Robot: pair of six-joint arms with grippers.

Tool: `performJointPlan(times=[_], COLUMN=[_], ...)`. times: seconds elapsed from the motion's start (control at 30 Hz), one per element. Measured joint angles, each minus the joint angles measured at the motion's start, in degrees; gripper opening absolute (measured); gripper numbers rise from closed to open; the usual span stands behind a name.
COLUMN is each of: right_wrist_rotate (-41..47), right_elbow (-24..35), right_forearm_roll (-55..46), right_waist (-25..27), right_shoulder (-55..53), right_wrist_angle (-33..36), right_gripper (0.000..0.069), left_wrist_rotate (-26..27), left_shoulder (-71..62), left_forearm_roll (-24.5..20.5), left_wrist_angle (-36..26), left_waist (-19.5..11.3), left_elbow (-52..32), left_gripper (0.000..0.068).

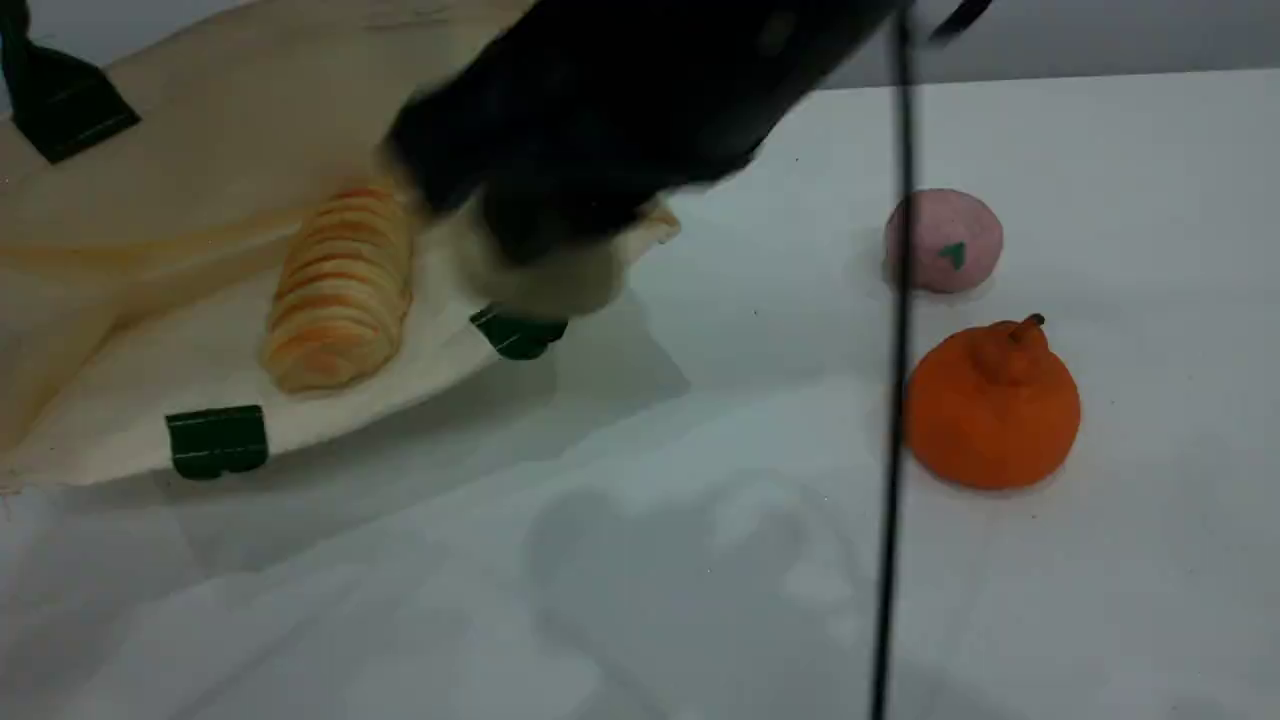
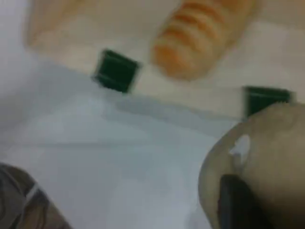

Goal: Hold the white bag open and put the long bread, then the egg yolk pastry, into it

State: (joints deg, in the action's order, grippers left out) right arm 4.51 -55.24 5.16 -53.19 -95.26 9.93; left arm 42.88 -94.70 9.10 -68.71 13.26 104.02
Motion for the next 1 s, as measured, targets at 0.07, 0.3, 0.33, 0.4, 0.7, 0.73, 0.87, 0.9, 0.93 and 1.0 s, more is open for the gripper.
performJointPlan(times=[0.07,0.3,0.33,0.4,0.7,0.73,0.87,0.9,0.93,1.0], right_wrist_rotate=[-0.1,-0.3,-0.3,-0.3,-3.7,-3.7,-4.5,-5.6,-6.3,-7.0], right_elbow=[0.4,0.0,-0.6,-2.5,-11.8,-12.7,-15.1,-15.6,-16.1,-17.1], right_forearm_roll=[-0.1,-0.6,-0.4,-0.2,-0.5,-0.5,-0.9,-0.9,-1.0,-1.0], right_waist=[-2.6,-3.6,-3.4,-3.3,-0.2,0.6,3.6,4.2,4.9,6.0], right_shoulder=[-1.6,-10.1,-11.4,-14.1,-23.6,-24.5,-26.8,-27.0,-27.4,-28.3], right_wrist_angle=[-6.4,-25.8,-28.2,-31.2,-26.5,-25.9,-25.3,-25.2,-25.2,-24.2], right_gripper=[0.0182,0.0180,0.0180,0.0180,0.0180,0.0180,0.0180,0.0180,0.0180,0.0180], left_wrist_rotate=[-0.3,-1.6,-1.6,-1.6,-1.6,-1.6,-1.6,-1.6,-1.6,-1.6], left_shoulder=[0.0,0.0,0.0,0.0,0.0,0.0,0.0,0.0,0.0,0.0], left_forearm_roll=[0.0,0.8,0.8,0.9,1.6,1.6,1.6,1.6,1.6,1.6], left_wrist_angle=[-0.4,-1.3,-1.3,-1.3,-1.3,-1.3,-1.3,-1.3,-1.3,-1.3], left_waist=[0.0,0.0,0.0,0.0,0.0,0.0,0.0,0.0,0.0,0.0], left_elbow=[0.0,0.0,0.0,0.0,0.0,0.0,0.0,0.0,0.0,0.0], left_gripper=[0.0081,0.0081,0.0081,0.0081,0.0081,0.0081,0.0081,0.0081,0.0081,0.0081])
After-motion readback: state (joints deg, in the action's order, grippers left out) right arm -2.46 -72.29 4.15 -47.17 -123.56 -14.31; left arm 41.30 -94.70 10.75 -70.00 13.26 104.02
